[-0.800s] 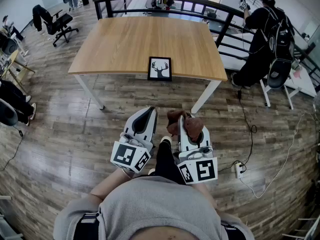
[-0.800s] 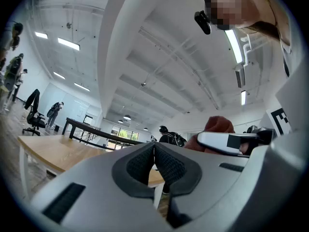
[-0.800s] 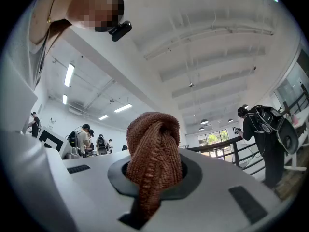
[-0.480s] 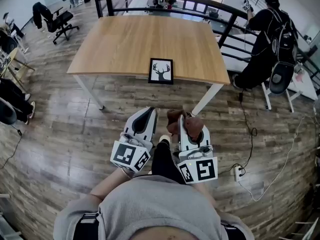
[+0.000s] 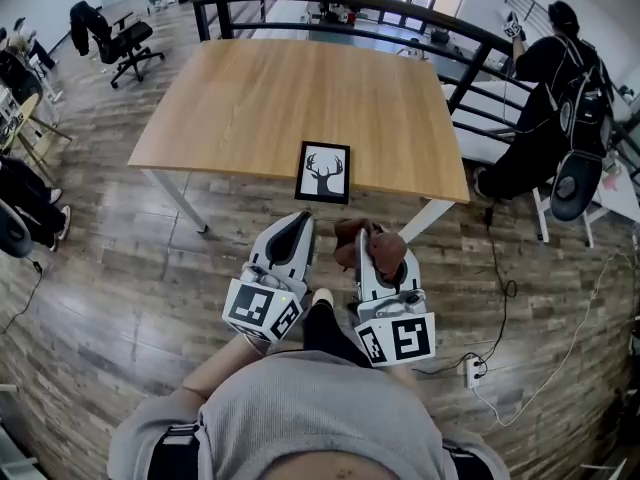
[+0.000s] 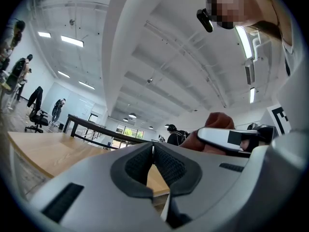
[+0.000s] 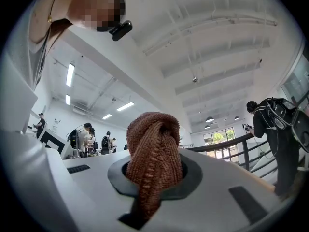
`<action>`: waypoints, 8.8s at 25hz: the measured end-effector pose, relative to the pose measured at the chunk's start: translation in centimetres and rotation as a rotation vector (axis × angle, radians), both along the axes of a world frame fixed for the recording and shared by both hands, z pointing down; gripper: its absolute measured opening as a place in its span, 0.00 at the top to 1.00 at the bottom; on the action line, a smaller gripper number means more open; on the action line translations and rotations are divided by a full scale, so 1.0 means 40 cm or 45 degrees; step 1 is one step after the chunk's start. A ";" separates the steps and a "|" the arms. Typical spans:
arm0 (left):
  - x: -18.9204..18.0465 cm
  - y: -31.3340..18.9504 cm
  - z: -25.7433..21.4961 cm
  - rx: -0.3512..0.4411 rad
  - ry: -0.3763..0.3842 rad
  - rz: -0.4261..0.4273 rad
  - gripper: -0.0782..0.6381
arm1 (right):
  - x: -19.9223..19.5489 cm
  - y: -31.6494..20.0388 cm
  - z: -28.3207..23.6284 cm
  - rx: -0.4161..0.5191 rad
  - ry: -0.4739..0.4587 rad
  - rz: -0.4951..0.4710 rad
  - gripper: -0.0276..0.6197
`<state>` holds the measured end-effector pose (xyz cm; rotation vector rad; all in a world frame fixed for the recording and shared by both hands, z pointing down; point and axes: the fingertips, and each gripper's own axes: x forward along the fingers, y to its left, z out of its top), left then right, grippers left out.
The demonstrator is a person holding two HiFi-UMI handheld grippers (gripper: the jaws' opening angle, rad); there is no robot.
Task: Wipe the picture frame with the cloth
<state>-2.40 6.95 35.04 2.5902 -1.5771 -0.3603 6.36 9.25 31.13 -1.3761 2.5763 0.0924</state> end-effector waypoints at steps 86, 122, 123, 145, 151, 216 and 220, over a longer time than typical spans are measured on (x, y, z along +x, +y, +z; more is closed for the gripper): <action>-0.026 -0.648 0.597 -1.007 1.070 0.811 0.87 | -0.087 -0.702 0.136 -0.255 -0.013 -0.113 0.89; 0.103 -0.705 -0.238 0.026 0.473 1.178 0.87 | -0.115 -0.603 -0.543 0.600 0.060 -0.195 0.89; 0.104 -0.702 -0.237 0.025 0.473 1.180 0.87 | -0.122 -0.607 -0.567 0.635 0.085 -0.178 0.89; 0.098 -0.673 -0.263 0.043 0.417 1.153 0.87 | -0.234 -0.721 -0.546 0.601 0.325 -0.080 0.89; 0.095 -0.670 -0.258 0.030 0.465 1.125 0.87 | -0.235 -0.711 -0.479 0.557 0.391 -0.100 0.89; 0.077 -0.698 -0.242 0.011 0.454 1.021 0.87 | -0.063 -0.701 -0.599 0.559 0.176 -0.072 0.89; 0.077 -0.696 -0.244 0.020 0.459 1.047 0.87 | -0.094 -0.751 -0.598 0.560 0.238 -0.047 0.89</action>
